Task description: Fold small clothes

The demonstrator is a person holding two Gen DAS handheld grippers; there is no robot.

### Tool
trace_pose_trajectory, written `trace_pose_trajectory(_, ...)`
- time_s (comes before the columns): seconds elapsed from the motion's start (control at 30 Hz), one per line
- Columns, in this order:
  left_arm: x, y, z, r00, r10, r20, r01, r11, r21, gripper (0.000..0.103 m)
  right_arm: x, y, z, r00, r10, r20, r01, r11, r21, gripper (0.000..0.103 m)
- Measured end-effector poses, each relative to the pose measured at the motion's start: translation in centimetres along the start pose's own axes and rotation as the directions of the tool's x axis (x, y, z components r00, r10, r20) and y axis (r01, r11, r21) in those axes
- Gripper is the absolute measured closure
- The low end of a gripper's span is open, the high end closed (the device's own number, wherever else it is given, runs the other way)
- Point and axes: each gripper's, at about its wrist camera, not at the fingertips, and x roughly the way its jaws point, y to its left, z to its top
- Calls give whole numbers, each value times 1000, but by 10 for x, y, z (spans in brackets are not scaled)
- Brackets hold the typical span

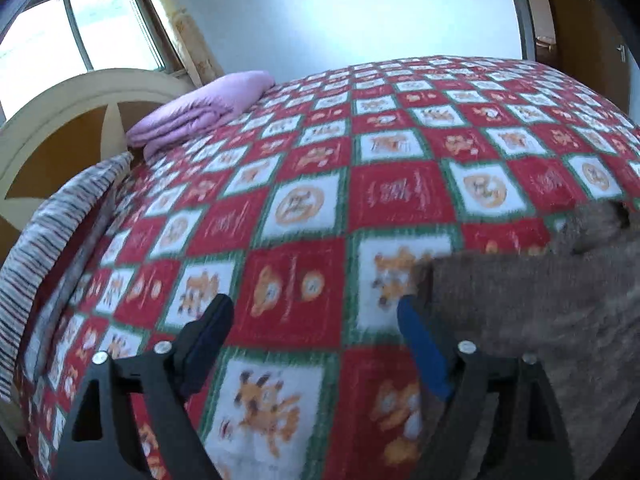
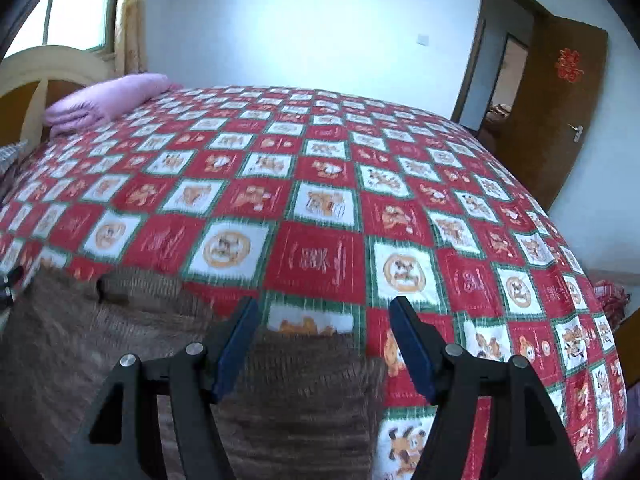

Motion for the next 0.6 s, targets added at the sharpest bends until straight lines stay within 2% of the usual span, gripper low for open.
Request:
trace_pose_trajectory(0.1, -7, 11, -28, 999, -28, -18, 28, 1000, -12, 13, -8, -8, -30, 999, 27, -20, -27, 1000, 15, 34)
trace_pose_trajectory(0.3, -52, 32, -81, 985, -169, -24, 166, 981, -105, 13, -45, -35, -98, 990, 127, -53, -119, 984, 134, 34)
trace_pose_trajectory(0.47, -74, 16, -98, 964, -265, -21, 263, 961, -87, 13, -72, -50, -145, 983, 169, -75, -150, 965, 214, 34)
trace_pose_trajectory(0.6, -78, -3, -99, 964, -265, -22, 263, 963, -55, 17, -74, -50, -156, 974, 210, -91, -183, 953, 241, 34)
